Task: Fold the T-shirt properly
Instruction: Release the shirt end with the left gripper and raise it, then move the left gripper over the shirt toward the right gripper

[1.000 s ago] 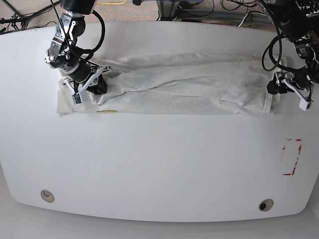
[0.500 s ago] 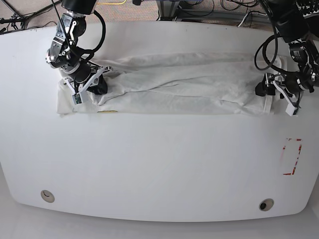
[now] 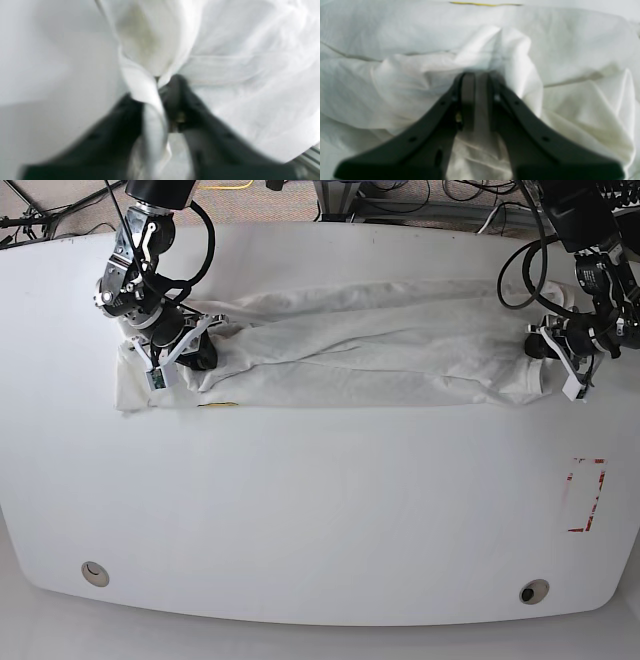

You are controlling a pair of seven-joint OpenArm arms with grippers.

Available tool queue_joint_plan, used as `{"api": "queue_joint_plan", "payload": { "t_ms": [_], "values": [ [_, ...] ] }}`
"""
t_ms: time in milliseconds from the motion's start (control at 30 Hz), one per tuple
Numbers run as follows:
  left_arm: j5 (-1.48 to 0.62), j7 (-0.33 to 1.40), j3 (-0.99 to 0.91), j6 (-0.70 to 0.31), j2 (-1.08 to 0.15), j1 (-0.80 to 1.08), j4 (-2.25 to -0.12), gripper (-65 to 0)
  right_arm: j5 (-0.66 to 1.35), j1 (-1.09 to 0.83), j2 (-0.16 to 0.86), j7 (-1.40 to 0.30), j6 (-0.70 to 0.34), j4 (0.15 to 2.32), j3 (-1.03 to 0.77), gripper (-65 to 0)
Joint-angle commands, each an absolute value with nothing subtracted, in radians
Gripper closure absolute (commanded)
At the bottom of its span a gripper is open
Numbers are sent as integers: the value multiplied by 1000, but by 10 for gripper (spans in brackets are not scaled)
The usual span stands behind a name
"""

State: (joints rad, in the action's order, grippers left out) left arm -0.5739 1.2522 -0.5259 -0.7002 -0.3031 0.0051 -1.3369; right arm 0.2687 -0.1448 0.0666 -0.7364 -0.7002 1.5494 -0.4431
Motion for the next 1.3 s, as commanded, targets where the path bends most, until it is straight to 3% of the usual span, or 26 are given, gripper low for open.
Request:
{"api": "queue_joint_plan", "payload": {
  "t_ms": [0, 300, 733, 1267],
  "values": [
    [-541, 1305, -519, -698, -303, 12, -1337, 0, 251, -142, 71, -768, -698, 1554, -441, -94],
    [-547, 1348, -483, -698, -302, 15, -1523, 0, 252, -140, 71, -768, -698, 1554, -441, -94],
    [-549, 1396, -136, -698, -297, 41, -1949, 0, 254, -143, 71, -768, -698, 1554, -441, -94],
    [-539, 1396, 81, -698, -82, -31, -1986, 0, 255, -148, 71, -768, -698, 1554, -441, -94]
  ]
}}
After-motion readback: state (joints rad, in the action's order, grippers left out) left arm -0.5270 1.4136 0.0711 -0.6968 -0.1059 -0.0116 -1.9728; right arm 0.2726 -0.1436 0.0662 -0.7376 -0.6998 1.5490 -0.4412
